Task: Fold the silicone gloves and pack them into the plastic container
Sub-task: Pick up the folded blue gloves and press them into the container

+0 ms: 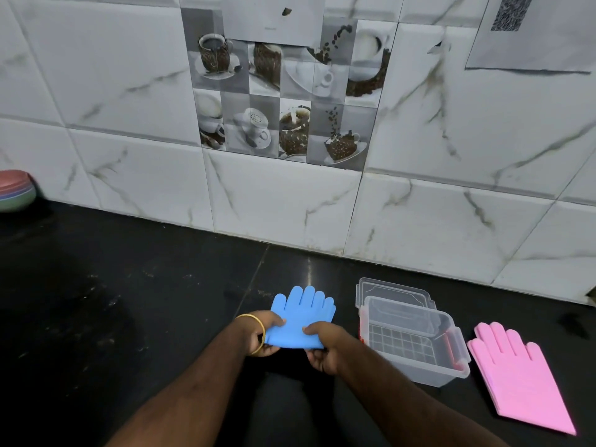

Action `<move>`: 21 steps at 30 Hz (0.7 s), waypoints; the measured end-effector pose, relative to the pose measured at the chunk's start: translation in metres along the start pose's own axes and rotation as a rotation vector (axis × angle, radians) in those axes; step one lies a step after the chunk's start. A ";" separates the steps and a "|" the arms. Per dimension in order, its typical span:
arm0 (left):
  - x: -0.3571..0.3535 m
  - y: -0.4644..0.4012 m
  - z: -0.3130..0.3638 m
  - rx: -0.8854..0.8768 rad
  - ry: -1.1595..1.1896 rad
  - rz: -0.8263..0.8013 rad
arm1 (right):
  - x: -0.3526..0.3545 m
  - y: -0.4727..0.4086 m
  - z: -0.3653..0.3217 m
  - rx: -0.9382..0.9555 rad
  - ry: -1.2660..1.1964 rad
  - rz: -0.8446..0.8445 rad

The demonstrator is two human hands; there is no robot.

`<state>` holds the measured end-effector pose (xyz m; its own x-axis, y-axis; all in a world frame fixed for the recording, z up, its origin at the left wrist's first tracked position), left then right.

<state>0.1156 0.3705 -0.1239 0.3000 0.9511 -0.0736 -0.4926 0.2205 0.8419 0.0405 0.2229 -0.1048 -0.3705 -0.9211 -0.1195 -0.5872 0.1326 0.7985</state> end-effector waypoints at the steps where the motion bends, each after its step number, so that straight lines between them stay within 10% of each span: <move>1: -0.003 0.003 0.003 0.001 0.071 -0.018 | -0.001 0.002 -0.006 0.016 -0.045 -0.004; 10: -0.081 0.057 0.071 -0.378 0.661 -0.153 | 0.009 0.040 -0.089 0.343 -0.633 -0.088; 21: -0.175 0.100 0.080 -0.634 0.653 -0.339 | 0.081 0.083 -0.129 0.534 -0.690 -0.103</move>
<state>0.0794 0.2083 0.0160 0.0886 0.7058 -0.7028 -0.8696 0.3989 0.2909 0.0546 0.1119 0.0275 -0.5482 -0.5344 -0.6434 -0.8360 0.3736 0.4019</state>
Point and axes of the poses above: each hand's wrist, its own y-axis away from the middle knuckle, its own x-axis out of the back of the hand, z = x × y, the point moved 10 cm from there along -y, towards the middle knuckle, and after that the axes turned 3 degrees about -z, right-handed, at the moved point
